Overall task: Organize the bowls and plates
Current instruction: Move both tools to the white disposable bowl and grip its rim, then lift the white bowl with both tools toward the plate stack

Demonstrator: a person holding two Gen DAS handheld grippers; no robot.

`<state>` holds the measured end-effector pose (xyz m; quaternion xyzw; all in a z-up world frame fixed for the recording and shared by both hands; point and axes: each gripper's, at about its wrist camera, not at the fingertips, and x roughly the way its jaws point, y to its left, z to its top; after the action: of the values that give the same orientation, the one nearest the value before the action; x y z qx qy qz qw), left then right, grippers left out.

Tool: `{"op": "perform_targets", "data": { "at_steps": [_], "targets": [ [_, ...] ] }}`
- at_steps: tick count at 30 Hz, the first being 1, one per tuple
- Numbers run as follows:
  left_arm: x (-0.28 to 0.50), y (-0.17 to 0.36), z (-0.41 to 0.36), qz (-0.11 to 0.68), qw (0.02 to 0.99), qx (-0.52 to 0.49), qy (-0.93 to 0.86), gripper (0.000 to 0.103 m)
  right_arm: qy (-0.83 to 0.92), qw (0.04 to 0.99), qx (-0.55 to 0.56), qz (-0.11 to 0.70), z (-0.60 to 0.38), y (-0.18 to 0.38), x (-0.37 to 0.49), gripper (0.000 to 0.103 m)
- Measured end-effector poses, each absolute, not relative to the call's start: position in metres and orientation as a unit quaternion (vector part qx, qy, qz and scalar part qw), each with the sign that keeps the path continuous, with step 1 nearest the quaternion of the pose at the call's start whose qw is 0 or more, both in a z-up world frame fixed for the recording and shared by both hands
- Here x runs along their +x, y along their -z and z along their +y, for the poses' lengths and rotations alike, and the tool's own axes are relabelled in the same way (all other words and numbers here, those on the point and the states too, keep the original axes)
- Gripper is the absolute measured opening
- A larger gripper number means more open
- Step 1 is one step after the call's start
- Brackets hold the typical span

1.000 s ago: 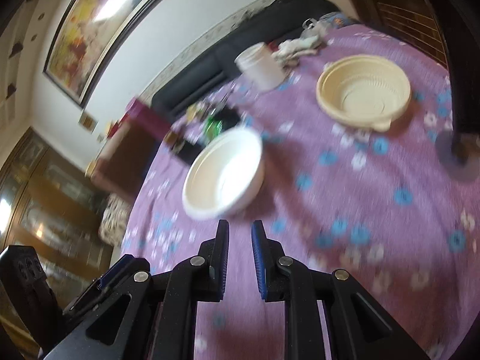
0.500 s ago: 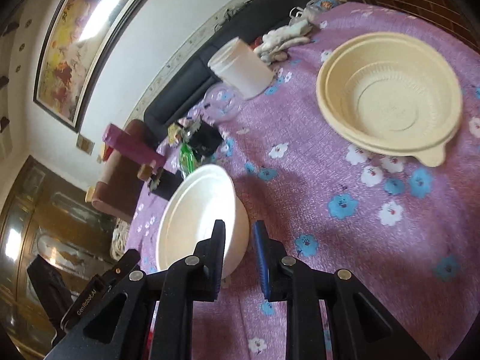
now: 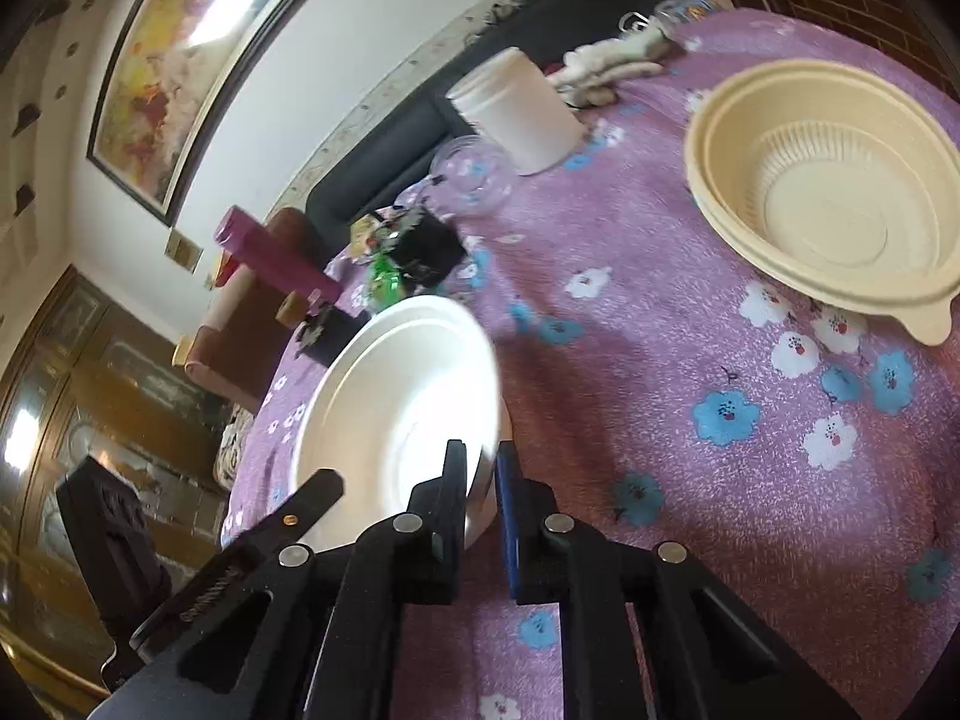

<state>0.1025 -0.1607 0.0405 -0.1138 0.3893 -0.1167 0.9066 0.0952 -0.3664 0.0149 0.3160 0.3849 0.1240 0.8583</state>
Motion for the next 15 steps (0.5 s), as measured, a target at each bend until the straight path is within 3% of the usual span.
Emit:
{"op": "perform_targets", "data": {
  "at_steps": [15],
  "targets": [
    [0.061,-0.074,-0.181,0.359,0.926,-0.066,0.094,0.026,-0.127,0.858,0.330,0.372,-0.378,-0.040,0.064,0.010]
  ]
}}
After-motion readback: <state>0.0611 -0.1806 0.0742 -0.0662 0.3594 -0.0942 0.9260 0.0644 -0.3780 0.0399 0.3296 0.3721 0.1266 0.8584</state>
